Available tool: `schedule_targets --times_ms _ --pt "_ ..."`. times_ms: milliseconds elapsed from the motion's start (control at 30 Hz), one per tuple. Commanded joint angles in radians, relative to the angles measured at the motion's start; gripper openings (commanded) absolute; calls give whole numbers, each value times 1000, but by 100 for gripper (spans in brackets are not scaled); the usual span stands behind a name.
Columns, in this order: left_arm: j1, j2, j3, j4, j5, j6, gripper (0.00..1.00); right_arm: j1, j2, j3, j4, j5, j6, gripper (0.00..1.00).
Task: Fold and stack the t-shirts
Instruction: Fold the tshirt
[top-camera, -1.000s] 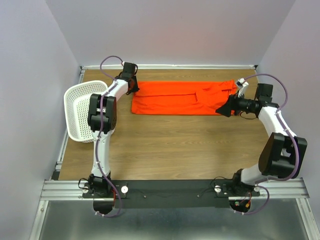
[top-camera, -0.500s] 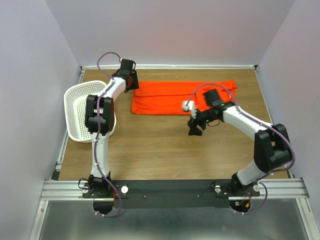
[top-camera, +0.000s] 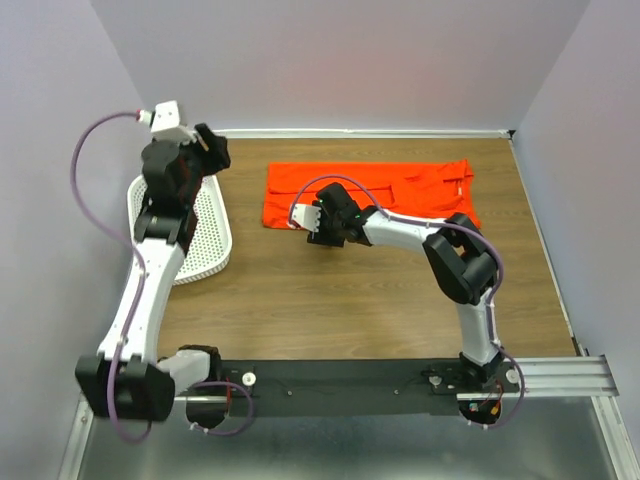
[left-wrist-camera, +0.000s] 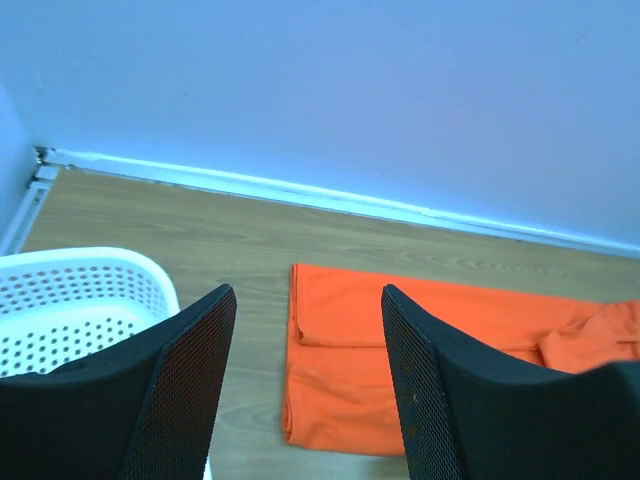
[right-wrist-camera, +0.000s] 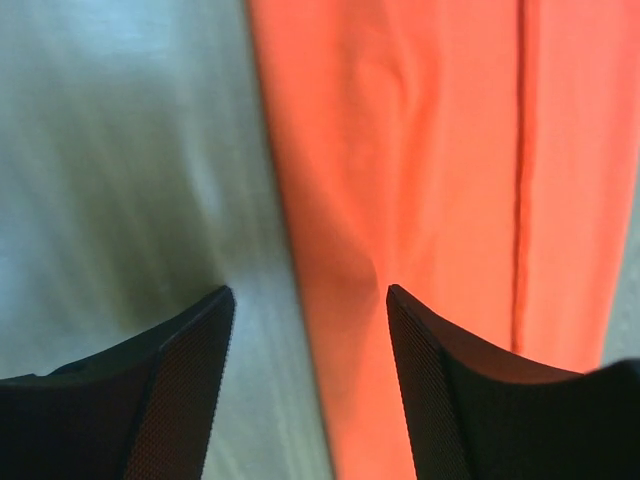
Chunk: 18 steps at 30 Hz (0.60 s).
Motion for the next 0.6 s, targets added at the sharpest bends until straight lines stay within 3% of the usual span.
schedule_targets --times_ms 0,200,500,533,567 --pt "28 -156 -209 62 101 9 69 16 89 42 27 144 -6 69" --pt "30 -363 -353 14 184 1 69 17 143 67 25 167 -17 61" --pt "31 -532 -487 -35 250 -25 69 17 133 24 19 102 -13 15" --pt "31 -532 -493 -35 253 -27 68 17 128 18 16 95 -13 15" --pt "31 -540 -501 -35 257 -30 69 19 123 13 15 87 -17 7"
